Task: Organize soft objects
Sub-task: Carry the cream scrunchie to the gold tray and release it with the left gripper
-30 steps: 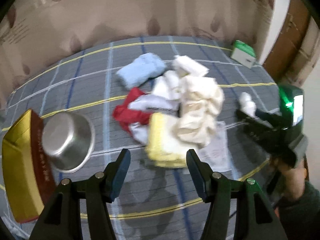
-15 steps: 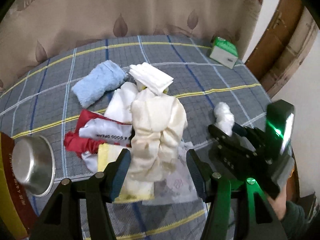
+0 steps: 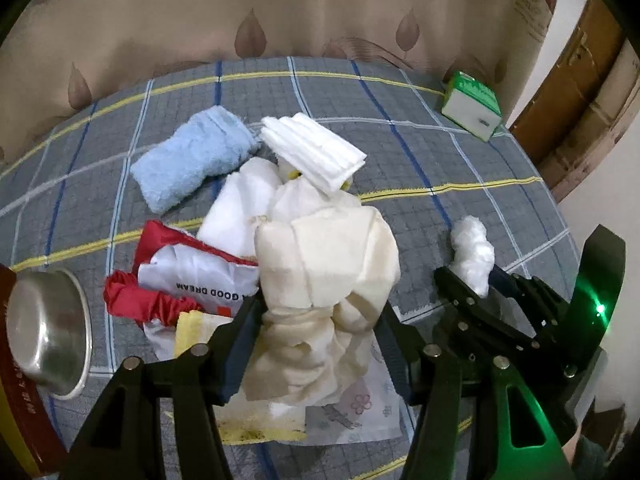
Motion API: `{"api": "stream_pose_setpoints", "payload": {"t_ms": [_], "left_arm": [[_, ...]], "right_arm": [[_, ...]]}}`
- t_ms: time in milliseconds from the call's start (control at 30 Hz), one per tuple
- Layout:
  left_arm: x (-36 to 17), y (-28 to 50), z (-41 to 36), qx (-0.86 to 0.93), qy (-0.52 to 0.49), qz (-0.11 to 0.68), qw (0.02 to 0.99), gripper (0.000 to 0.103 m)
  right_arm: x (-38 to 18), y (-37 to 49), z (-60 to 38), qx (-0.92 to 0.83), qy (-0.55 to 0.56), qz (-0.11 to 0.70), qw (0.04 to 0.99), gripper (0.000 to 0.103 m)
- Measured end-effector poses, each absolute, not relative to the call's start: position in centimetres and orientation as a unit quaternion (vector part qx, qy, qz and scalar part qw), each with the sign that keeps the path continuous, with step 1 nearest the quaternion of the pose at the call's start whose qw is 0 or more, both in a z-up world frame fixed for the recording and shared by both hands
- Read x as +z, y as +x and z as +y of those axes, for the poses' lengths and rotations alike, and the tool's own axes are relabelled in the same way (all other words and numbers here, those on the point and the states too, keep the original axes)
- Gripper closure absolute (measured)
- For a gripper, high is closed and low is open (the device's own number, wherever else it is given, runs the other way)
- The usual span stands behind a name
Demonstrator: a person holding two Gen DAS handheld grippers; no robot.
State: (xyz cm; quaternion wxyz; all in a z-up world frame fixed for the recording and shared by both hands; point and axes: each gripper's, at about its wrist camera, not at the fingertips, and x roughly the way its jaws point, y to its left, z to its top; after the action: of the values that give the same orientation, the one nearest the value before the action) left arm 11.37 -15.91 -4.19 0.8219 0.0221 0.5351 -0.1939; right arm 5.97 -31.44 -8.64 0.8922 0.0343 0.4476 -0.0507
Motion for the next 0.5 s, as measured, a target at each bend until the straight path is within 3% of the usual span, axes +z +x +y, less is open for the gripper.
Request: {"api": "stream_pose_setpoints", "payload": {"t_ms": [67, 500], "left_arm": [[-4.2, 11.3, -15.6, -0.198, 0.016, 0.543, 0.816, 0.080], [-1.2, 8.6, -12.3, -0.217, -0.005, 0.546, 0.809, 0.085]], "right_arm": [[-8.6, 6.0, -31.4, -0.051, 0.034, 0.447, 0.892, 0.058], [-8.7, 6.0, -31.1, -0.053, 0.028, 0.448, 0.892, 0.057]]}}
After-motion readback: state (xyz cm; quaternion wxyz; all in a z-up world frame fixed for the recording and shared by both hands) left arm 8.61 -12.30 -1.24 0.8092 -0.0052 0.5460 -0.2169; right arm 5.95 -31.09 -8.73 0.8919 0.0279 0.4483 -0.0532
